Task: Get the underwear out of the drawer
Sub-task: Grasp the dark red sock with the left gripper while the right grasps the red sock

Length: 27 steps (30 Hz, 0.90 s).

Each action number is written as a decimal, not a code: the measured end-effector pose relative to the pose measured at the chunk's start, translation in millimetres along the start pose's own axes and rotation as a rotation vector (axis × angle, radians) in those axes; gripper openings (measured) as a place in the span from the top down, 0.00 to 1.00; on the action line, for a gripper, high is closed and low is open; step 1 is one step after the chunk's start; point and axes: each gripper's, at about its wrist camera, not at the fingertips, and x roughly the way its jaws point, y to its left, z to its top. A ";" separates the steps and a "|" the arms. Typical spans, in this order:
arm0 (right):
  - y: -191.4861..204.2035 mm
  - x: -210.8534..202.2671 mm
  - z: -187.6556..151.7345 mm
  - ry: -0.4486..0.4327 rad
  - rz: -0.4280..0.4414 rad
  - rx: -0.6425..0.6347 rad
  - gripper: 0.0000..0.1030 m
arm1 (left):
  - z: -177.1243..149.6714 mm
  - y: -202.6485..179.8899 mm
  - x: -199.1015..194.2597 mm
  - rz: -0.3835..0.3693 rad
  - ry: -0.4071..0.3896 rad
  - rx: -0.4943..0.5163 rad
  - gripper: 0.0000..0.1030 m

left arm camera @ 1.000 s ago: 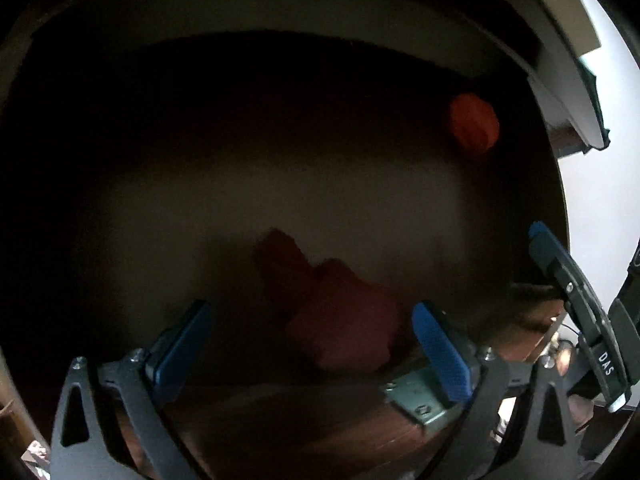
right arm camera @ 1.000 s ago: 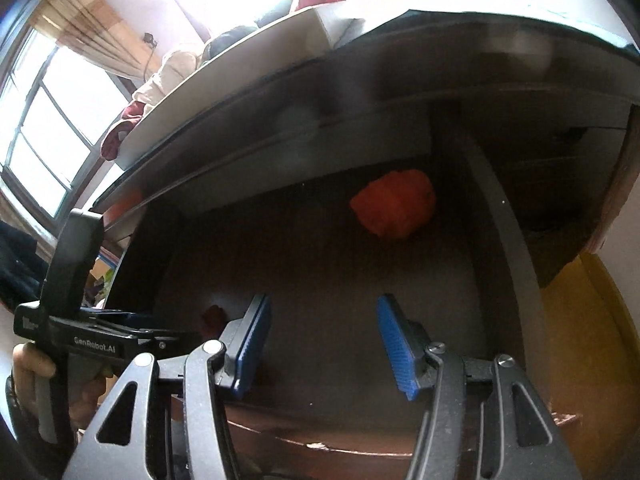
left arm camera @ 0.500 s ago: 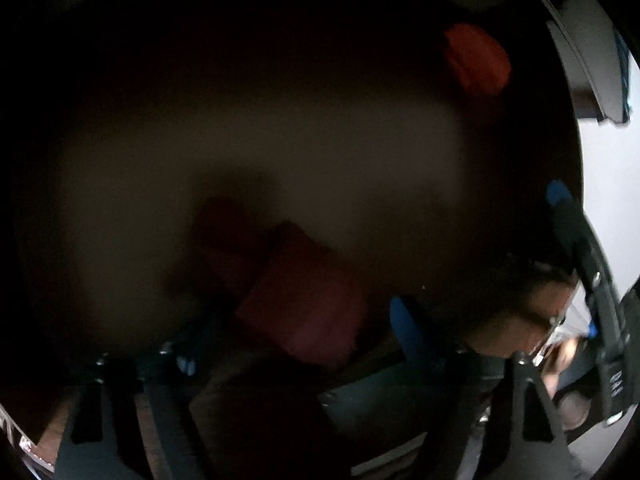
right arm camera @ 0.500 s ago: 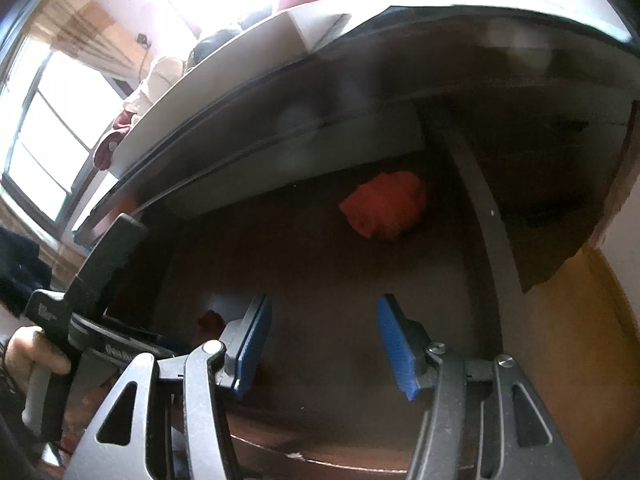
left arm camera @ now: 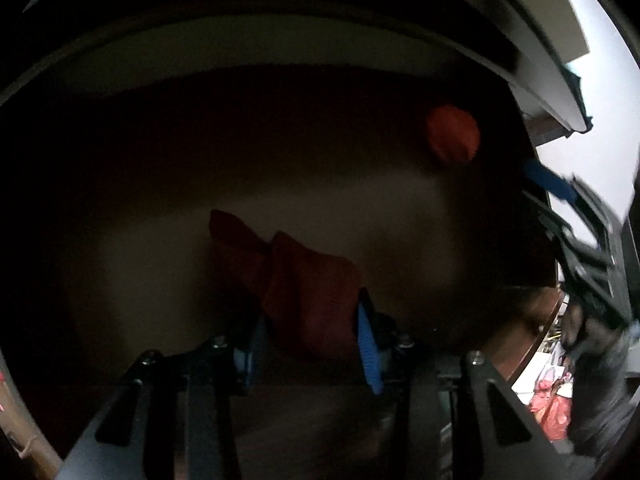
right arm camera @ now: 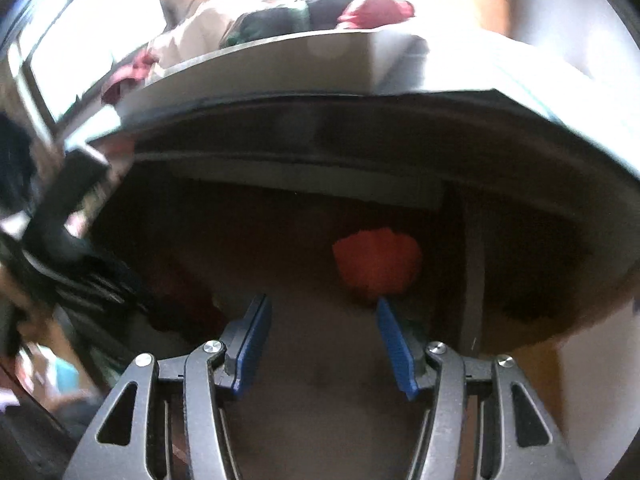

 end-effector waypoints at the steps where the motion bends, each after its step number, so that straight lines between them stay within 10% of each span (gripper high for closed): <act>1: 1.3 4.4 4.4 0.015 -0.012 -0.039 0.44 | -2.6 1.9 -1.7 -0.013 -0.009 0.002 0.62; 17: 32.1 106.6 30.4 0.327 -0.269 -0.492 0.45 | -33.8 44.0 -22.6 -0.085 -0.069 0.038 0.62; 27: 27.6 121.1 26.7 0.349 -0.246 -0.481 0.79 | -36.0 45.6 -30.9 -0.096 -0.115 0.038 0.62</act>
